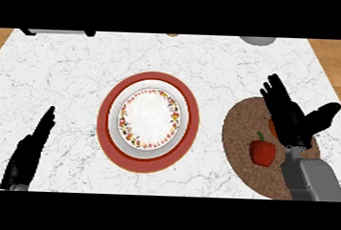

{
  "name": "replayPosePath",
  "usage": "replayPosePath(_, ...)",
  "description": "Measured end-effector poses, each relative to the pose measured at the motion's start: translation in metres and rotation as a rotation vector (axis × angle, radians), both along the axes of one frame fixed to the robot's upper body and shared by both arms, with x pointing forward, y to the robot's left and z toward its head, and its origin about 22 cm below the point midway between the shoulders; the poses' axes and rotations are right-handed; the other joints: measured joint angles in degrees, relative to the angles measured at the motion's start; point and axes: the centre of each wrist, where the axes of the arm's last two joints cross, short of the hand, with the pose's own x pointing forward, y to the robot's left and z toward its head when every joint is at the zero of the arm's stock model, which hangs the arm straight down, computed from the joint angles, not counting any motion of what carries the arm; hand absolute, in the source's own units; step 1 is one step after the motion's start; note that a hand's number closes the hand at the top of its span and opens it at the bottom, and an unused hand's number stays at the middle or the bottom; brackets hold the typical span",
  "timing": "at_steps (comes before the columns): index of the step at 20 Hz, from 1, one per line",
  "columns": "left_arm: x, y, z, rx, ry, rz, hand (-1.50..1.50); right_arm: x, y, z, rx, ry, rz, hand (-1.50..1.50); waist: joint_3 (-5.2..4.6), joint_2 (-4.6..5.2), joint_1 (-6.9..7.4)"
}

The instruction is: Pick the squash from the placemat and place it in the plate

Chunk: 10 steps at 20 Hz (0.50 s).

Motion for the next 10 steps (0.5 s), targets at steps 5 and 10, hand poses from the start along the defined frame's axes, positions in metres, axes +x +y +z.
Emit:
replayPosePath(5,0.018,-0.009,0.008,-0.074,-0.090,-0.060,0.00,0.010,0.006,0.020,-0.034,-0.029,0.258,1.50,0.42,-0.08,1.57)
replayPosePath(10,0.024,-0.020,0.005,-0.176,-0.139,-0.108,0.00,0.013,-0.009,0.045,-0.304,-0.235,0.319,-1.50,0.25,-0.51,1.57)
